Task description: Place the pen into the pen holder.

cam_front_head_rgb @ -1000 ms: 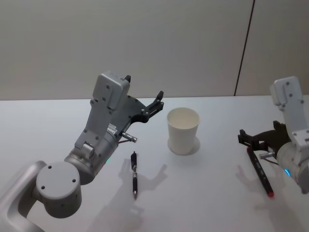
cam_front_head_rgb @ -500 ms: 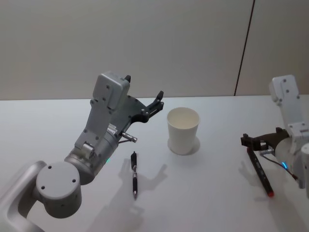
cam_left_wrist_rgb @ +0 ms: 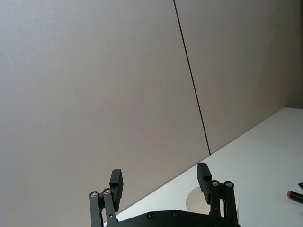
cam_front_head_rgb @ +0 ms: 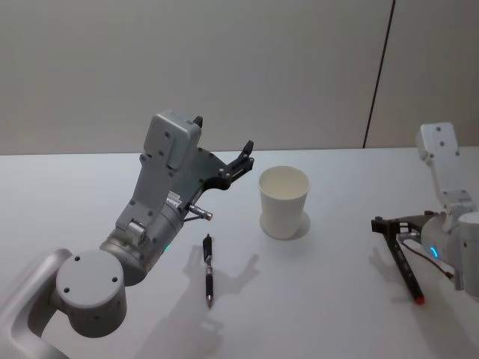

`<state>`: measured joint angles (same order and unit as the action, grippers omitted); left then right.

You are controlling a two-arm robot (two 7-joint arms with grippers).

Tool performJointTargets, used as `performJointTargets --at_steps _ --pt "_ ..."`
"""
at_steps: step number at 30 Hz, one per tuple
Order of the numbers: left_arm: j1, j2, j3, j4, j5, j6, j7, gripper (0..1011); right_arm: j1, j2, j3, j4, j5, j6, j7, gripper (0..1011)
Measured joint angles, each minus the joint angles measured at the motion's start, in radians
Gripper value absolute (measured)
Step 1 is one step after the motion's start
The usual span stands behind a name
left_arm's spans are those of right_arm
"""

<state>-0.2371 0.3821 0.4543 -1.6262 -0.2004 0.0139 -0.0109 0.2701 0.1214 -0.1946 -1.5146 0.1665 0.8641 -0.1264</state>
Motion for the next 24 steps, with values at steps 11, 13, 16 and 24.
performJointTargets --at_steps 11,13,16,24 --pt "0.000 0.000 0.000 0.000 0.000 0.000 0.000 1003 0.015 -0.020 0.021 0.060 0.044 0.004 -0.012 1002" --pt "0.000 0.000 0.000 0.000 0.000 0.000 0.000 1003 0.017 -0.023 0.024 0.069 0.048 0.002 -0.013 1002" --pt "0.000 0.000 0.000 0.000 0.000 0.000 0.000 1003 0.020 -0.026 0.028 0.082 0.055 -0.003 -0.014 1002" --pt "0.000 0.000 0.000 0.000 0.000 0.000 0.000 1003 0.030 -0.036 0.036 0.121 0.061 -0.020 -0.013 1002"
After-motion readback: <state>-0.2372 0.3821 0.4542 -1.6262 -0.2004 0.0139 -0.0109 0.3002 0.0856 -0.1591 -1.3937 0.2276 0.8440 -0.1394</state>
